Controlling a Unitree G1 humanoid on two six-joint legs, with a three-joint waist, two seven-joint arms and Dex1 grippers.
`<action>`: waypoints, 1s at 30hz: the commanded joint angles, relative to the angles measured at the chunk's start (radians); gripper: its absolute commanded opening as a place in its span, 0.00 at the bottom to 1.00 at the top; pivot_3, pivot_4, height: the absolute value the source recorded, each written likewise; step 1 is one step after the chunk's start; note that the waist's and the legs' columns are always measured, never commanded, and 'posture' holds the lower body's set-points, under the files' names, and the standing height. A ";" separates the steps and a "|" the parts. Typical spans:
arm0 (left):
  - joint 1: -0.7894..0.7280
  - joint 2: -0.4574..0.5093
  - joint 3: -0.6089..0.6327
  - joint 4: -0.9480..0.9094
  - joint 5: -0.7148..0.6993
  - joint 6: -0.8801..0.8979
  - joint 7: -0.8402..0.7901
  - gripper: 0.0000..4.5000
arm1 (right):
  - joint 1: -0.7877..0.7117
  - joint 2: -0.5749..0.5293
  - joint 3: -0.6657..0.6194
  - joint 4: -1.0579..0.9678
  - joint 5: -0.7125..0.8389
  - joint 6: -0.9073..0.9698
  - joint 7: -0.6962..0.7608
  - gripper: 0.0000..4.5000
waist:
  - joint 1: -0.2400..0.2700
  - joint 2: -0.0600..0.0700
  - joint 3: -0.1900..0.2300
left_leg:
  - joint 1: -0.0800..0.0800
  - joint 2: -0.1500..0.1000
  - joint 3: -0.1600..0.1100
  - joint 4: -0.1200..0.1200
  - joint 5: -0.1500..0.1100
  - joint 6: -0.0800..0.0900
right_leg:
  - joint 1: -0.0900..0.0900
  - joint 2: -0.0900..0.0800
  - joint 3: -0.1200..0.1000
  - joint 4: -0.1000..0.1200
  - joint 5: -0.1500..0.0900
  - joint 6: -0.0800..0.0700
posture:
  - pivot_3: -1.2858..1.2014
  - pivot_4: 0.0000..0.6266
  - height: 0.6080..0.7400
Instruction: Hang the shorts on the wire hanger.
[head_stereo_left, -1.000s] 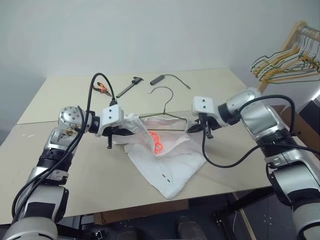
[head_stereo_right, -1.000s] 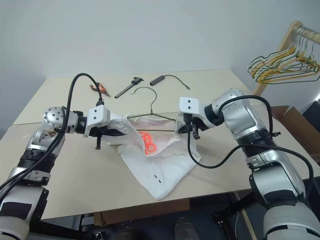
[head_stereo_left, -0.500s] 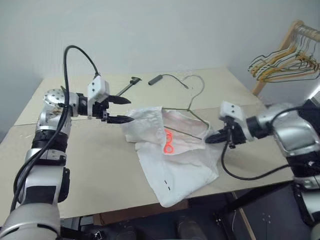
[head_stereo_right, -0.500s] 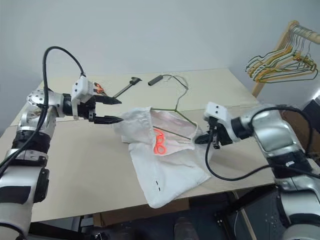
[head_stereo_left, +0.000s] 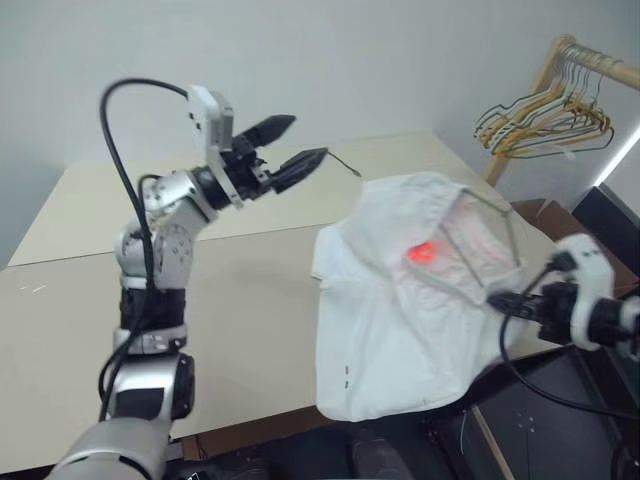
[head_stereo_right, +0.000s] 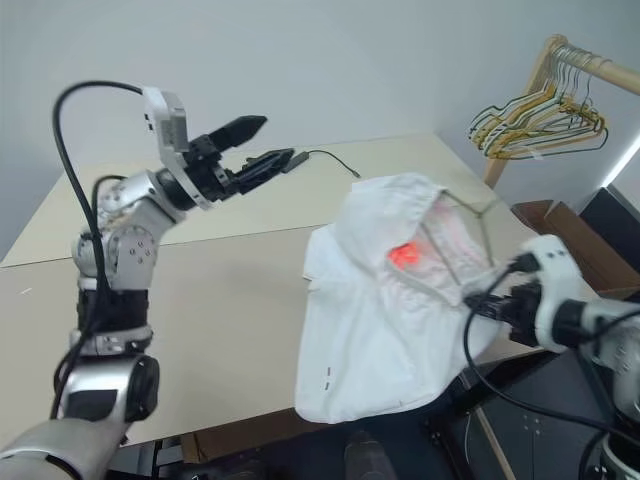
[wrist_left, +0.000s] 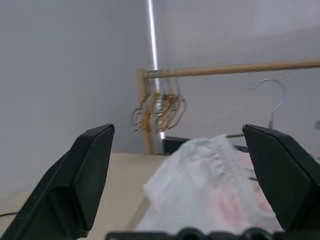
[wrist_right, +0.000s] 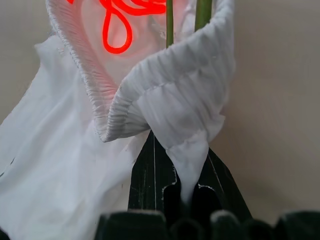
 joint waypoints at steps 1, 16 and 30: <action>0.021 -0.013 -0.011 -0.169 -0.118 0.091 0.046 0.99 | 0.010 -0.002 -0.127 -0.025 0.032 0.008 -0.109 0.00 | -0.026 0.001 0.000 | 0.001 0.000 0.000 0.000 0.000 0.000 | 0.001 0.000 0.001 0.000 0.000 0.000 | 0.36 0.02 1.00; 0.025 0.037 -0.045 -0.139 -0.120 0.019 -0.007 0.99 | -0.376 -0.307 -0.067 0.700 0.152 0.008 -0.571 0.00 | -0.221 0.007 -0.002 | 0.029 -0.001 0.002 -0.009 0.000 0.000 | 0.038 0.001 0.004 -0.014 -0.008 0.010 | 0.35 0.00 1.00; 0.043 0.040 -0.060 -0.151 -0.120 -0.023 -0.005 0.99 | -0.808 -0.405 0.062 1.322 -0.029 -0.131 -0.692 0.00 | -0.228 0.007 -0.002 | 0.039 -0.004 0.004 -0.019 -0.002 0.002 | 0.051 -0.003 0.005 -0.029 -0.008 0.015 | 0.36 0.00 1.00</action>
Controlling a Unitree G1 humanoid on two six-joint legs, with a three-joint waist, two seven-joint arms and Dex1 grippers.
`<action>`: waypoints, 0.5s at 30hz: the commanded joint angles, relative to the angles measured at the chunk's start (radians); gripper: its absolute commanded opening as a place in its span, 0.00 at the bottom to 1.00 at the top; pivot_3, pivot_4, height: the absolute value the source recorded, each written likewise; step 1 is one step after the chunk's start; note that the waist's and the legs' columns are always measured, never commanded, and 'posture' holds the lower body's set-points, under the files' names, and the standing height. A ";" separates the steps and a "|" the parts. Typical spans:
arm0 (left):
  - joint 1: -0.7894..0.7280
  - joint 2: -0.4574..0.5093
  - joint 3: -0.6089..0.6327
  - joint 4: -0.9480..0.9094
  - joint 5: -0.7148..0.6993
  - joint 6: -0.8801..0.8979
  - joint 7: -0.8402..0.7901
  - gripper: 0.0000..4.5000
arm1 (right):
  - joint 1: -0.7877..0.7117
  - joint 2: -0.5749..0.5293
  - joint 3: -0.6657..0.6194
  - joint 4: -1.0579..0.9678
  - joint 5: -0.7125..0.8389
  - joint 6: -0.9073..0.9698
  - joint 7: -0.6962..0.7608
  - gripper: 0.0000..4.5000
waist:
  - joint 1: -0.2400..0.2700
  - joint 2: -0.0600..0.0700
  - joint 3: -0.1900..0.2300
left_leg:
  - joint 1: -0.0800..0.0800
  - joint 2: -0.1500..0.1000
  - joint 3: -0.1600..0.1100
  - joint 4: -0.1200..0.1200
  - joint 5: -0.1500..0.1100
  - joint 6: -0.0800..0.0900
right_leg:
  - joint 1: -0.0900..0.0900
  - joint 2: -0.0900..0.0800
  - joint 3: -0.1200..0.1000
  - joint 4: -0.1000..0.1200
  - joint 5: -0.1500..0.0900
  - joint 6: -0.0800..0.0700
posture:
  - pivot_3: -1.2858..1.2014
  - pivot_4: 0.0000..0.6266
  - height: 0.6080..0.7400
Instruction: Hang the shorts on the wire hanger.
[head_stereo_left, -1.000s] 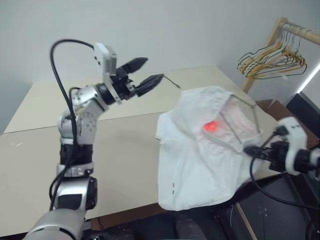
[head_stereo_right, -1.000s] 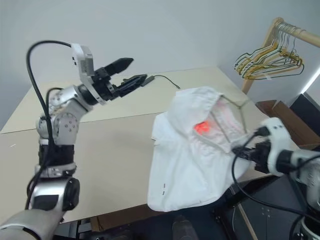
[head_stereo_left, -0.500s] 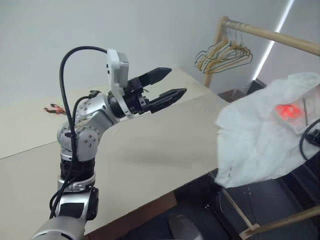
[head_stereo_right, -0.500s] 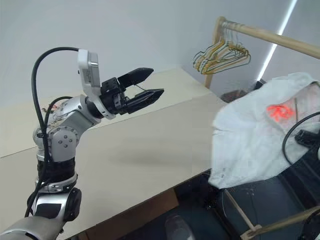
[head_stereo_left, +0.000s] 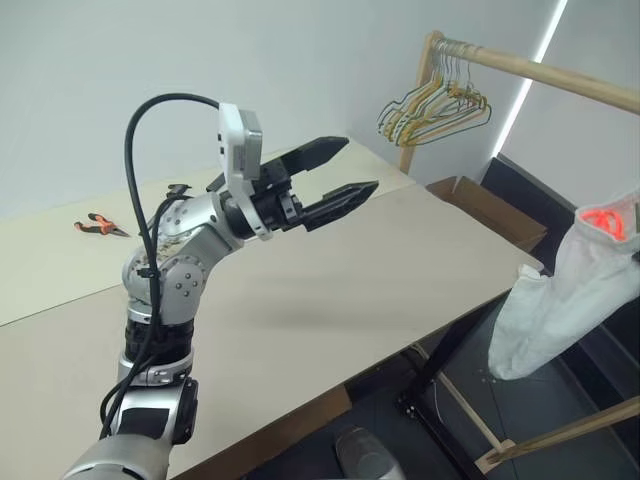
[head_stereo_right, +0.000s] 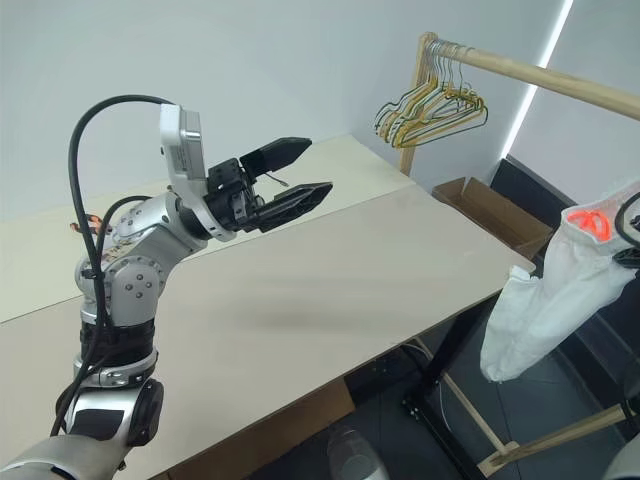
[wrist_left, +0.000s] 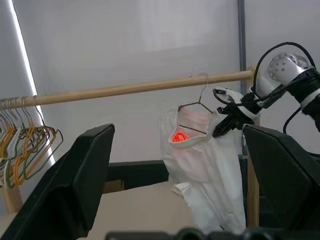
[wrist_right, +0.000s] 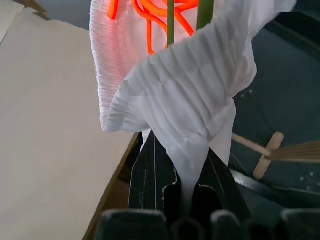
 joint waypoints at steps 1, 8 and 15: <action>-0.009 0.013 0.012 -0.025 -0.004 -0.025 0.000 0.99 | -0.071 -0.035 0.006 0.093 -0.046 -0.089 -0.019 0.00 | 0.001 0.000 0.000 | 0.000 0.000 0.000 -0.001 0.000 0.000 | 0.000 0.000 0.000 -0.001 0.000 0.000 | 0.36 0.00 1.00; 0.008 0.039 0.017 -0.067 -0.020 -0.003 0.012 1.00 | -0.029 -0.001 0.054 0.127 -0.086 -0.188 0.000 0.06 | 0.016 -0.001 0.000 | -0.001 -0.001 0.000 -0.005 0.000 0.000 | 0.000 -0.001 0.000 -0.007 0.001 0.002 | 0.37 0.00 1.00; 0.010 0.058 0.015 -0.080 -0.035 0.009 0.019 1.00 | 0.002 0.031 0.020 0.054 -0.094 -0.150 -0.027 0.55 | 0.017 -0.001 0.001 | -0.001 -0.003 0.000 -0.005 0.000 0.000 | 0.000 -0.002 0.001 -0.007 0.002 0.003 | 0.38 0.00 1.00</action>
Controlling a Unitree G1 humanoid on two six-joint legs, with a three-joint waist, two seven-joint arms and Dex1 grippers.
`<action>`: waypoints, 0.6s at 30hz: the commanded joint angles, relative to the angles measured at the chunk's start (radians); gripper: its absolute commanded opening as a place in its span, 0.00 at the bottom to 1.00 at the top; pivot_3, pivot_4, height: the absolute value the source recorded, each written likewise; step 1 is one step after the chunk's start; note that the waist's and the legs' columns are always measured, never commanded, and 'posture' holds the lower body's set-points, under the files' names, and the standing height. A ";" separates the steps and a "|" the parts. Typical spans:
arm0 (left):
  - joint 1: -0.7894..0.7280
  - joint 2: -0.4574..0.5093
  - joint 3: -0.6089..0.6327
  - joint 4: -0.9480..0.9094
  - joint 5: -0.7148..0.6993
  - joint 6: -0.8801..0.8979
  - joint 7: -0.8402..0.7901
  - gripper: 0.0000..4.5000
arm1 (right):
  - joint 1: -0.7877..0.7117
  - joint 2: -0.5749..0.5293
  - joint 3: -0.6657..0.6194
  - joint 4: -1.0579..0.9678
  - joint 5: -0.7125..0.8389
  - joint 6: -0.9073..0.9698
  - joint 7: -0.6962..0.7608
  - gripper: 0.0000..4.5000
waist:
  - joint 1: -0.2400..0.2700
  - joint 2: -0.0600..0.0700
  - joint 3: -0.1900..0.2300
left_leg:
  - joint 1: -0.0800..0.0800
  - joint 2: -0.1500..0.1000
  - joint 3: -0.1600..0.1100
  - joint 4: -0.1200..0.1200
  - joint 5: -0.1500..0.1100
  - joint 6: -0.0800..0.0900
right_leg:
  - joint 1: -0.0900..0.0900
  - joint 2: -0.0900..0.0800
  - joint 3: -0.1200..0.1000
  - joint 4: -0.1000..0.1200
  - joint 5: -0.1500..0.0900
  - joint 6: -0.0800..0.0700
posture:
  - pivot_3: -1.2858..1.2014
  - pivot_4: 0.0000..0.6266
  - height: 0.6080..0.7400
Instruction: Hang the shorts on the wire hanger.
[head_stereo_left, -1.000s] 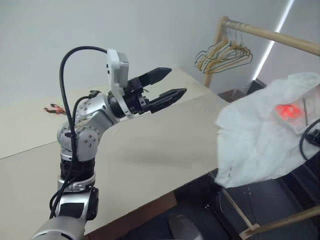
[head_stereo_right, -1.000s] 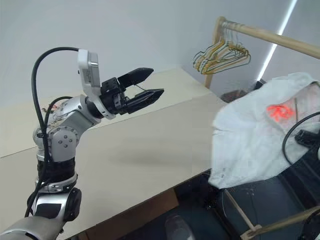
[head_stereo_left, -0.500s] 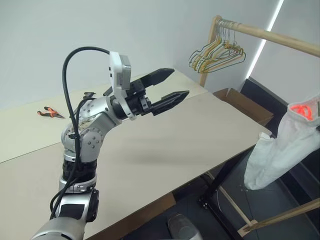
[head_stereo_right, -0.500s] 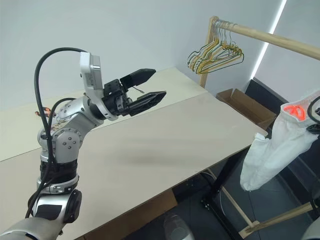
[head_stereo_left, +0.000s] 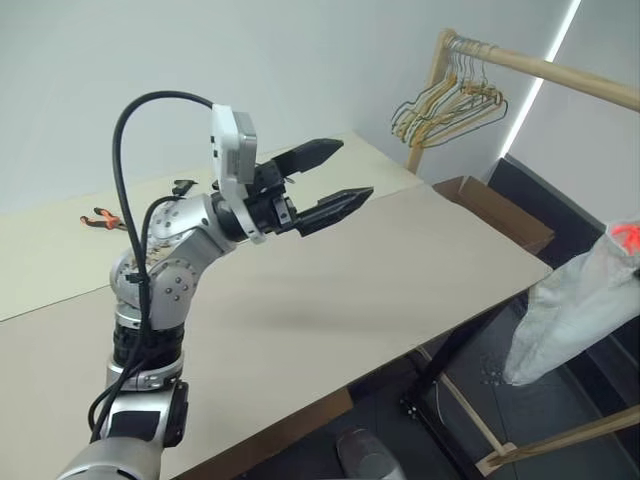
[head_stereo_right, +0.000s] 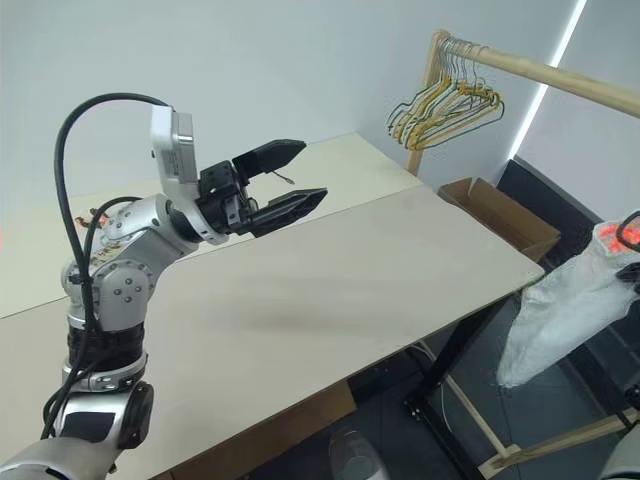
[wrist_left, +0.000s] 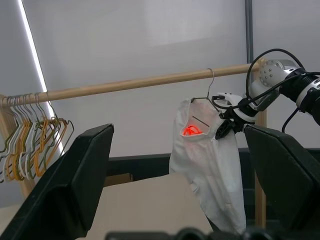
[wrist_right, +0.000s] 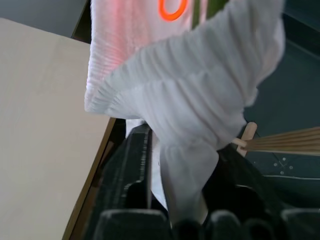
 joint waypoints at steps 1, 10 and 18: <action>-0.009 0.013 0.013 -0.033 -0.017 0.002 0.010 1.00 | 0.008 -0.001 -0.034 -0.101 -0.007 0.016 -0.025 0.63 | 0.000 0.000 0.000 | 0.000 0.000 0.000 0.000 0.000 0.000 | 0.000 0.000 0.000 0.000 0.000 0.000 | 0.38 0.00 1.00; -0.027 0.024 0.004 -0.015 -0.012 -0.001 -0.003 1.00 | 0.134 0.066 -0.085 -0.442 -0.068 0.010 -0.120 1.00 | 0.007 0.000 0.000 | 0.000 0.000 0.000 0.000 0.000 0.000 | 0.000 0.000 0.000 0.000 0.000 0.001 | 0.37 0.00 1.00; -0.027 0.065 -0.008 0.031 -0.006 0.017 -0.040 1.00 | 0.227 0.243 -0.101 -0.954 -0.194 -0.192 -0.291 1.00 | 0.019 0.002 0.000 | 0.000 0.000 -0.001 0.001 0.000 0.000 | 0.000 0.001 0.001 0.001 0.001 0.001 | 0.37 0.00 1.00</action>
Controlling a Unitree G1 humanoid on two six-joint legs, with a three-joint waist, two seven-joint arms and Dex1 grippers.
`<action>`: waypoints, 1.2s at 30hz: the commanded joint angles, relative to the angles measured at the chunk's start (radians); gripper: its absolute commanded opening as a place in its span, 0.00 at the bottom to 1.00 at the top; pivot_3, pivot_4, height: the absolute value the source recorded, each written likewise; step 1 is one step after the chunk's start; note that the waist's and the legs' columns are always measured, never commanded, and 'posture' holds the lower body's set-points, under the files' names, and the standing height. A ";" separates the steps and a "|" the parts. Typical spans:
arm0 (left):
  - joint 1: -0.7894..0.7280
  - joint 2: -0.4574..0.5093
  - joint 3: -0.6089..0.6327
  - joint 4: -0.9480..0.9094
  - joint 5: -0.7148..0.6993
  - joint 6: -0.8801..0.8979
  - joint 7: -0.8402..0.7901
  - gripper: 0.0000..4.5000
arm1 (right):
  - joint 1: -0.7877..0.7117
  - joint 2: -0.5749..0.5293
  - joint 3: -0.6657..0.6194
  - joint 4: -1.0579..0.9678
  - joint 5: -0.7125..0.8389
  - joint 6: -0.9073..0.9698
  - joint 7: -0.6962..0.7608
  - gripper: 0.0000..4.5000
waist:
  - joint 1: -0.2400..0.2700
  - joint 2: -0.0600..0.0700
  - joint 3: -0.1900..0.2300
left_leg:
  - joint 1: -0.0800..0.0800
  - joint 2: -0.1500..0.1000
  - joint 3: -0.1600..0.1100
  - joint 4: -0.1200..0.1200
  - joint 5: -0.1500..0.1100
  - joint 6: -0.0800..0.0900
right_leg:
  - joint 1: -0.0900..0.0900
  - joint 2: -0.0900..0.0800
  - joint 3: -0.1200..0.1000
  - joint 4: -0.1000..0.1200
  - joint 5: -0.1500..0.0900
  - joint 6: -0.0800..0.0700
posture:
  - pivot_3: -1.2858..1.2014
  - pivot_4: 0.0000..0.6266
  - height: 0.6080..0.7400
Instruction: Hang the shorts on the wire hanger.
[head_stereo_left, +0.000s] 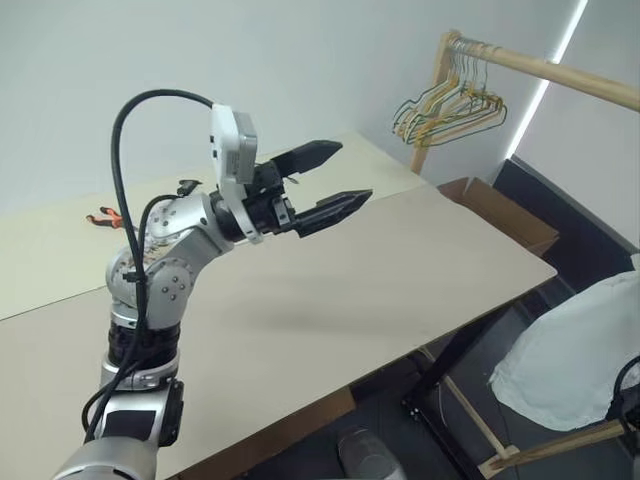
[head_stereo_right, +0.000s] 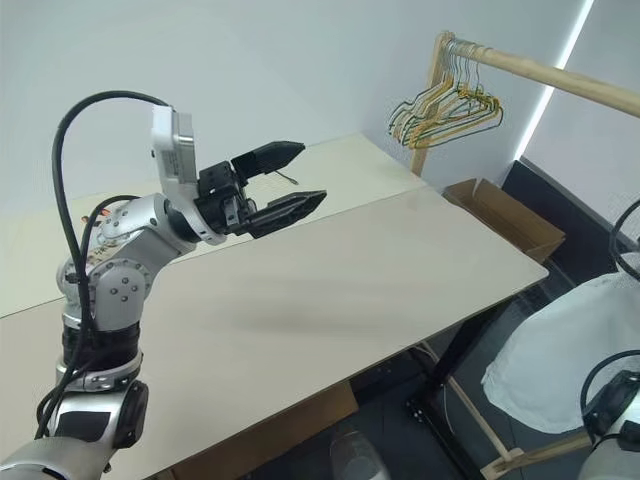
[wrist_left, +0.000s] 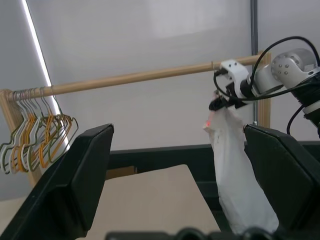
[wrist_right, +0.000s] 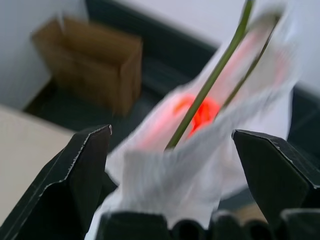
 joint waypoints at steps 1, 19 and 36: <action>-0.025 0.023 0.003 0.022 -0.002 0.011 -0.021 1.00 | 0.015 0.058 0.016 -0.243 -0.081 -0.171 -0.091 1.00 | 0.002 0.000 0.000 | 0.000 0.000 0.000 0.000 0.000 0.000 | 0.000 0.000 0.000 0.000 0.000 0.000 | 0.37 0.00 1.00; 0.216 0.194 0.030 0.039 0.212 -0.187 -0.091 1.00 | 0.289 0.159 0.366 -0.442 0.328 -0.843 0.778 1.00 | 0.022 -0.008 0.005 | 0.000 0.002 -0.002 0.000 0.000 0.000 | -0.001 0.001 -0.001 0.000 0.001 -0.001 | 0.43 0.00 1.00; 0.596 0.320 0.153 -0.250 0.207 -0.157 -0.044 1.00 | 0.287 0.131 0.620 -0.337 0.296 -0.864 1.059 1.00 | 0.341 -0.009 0.006 | -0.026 0.007 0.003 0.002 0.001 -0.001 | -0.041 0.004 -0.005 0.012 0.008 -0.016 | 0.51 0.00 1.00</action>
